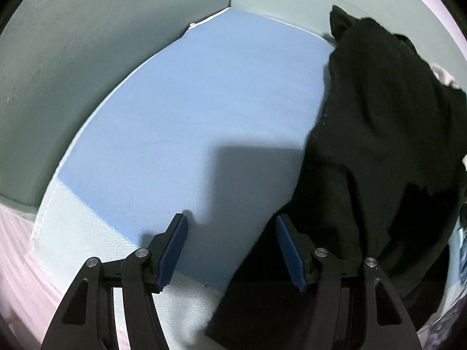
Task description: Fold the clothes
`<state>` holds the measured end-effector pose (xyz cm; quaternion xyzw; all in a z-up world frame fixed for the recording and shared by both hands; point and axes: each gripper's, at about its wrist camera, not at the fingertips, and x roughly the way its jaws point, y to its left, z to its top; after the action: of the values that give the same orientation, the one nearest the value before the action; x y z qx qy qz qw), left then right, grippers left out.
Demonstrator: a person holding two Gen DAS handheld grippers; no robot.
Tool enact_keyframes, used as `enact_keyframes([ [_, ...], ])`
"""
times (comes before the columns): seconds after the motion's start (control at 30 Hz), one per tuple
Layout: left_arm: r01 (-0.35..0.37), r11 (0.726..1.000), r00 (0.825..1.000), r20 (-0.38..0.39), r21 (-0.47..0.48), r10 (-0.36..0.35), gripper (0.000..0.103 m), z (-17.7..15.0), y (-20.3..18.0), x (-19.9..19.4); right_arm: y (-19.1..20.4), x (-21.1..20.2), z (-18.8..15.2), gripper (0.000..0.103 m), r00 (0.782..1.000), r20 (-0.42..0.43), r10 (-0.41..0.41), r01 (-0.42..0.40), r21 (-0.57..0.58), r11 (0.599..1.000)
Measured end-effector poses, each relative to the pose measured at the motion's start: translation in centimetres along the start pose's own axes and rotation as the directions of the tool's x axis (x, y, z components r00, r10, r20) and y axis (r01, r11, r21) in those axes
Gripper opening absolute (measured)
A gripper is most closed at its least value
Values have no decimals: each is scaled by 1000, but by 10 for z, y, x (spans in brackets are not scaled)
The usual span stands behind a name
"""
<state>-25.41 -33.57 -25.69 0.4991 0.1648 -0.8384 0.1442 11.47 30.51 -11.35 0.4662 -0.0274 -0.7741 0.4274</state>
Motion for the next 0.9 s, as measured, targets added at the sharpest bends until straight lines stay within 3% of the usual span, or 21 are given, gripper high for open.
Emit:
enact_keyframes([
  [0.07,-13,1000,1000,1,15,13,63,-1,-2,0,-6,13,-3,9,998,-45,-42,42,0,999],
  [0.13,-24,999,1000,-2,30,24,63,-1,-4,1,-12,31,-2,22,995,-86,-45,47,13,999],
  [0.33,-59,997,998,-11,54,59,64,1,-10,7,-4,90,7,48,983,-160,-85,80,-38,996],
  [0.4,-71,996,997,-11,62,72,64,2,-12,8,3,105,10,45,980,-166,-106,99,-49,994],
  [0.47,-78,995,997,-11,67,79,64,3,-12,9,9,120,12,24,978,-152,-144,137,-55,989],
  [0.5,-78,995,997,-11,66,79,64,3,-12,10,9,119,12,2,984,-141,-111,108,-31,994],
  [0.57,-76,995,997,-11,64,77,64,3,-11,11,9,112,10,1,993,-114,-26,29,27,999],
  [0.73,-70,996,997,-11,63,71,64,5,-9,13,17,61,3,1,997,-6,71,-71,41,997],
  [0.87,-64,996,998,-12,63,65,64,7,-7,14,10,63,5,12,998,-58,-31,30,-2,1000],
  [0.9,-62,996,998,-12,63,63,64,7,-7,14,5,69,4,25,995,-85,-45,46,10,999],
])
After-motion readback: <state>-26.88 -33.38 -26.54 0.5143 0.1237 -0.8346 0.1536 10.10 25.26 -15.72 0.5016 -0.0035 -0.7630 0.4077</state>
